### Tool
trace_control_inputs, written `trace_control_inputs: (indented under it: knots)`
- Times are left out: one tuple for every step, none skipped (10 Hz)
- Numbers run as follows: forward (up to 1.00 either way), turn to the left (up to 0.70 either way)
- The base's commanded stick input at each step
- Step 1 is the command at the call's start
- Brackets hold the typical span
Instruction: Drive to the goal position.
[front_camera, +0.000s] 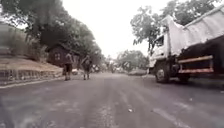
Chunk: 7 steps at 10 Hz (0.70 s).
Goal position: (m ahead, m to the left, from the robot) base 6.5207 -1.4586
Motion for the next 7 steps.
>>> trace_control_inputs:
  knots:
    - [1.0,0.0]
    - [1.0,0.0]
    - [1.0,0.0]
    - [1.0,0.0]
    - [1.0,0.0]
    - [1.0,0.0]
    - [1.0,0.0]
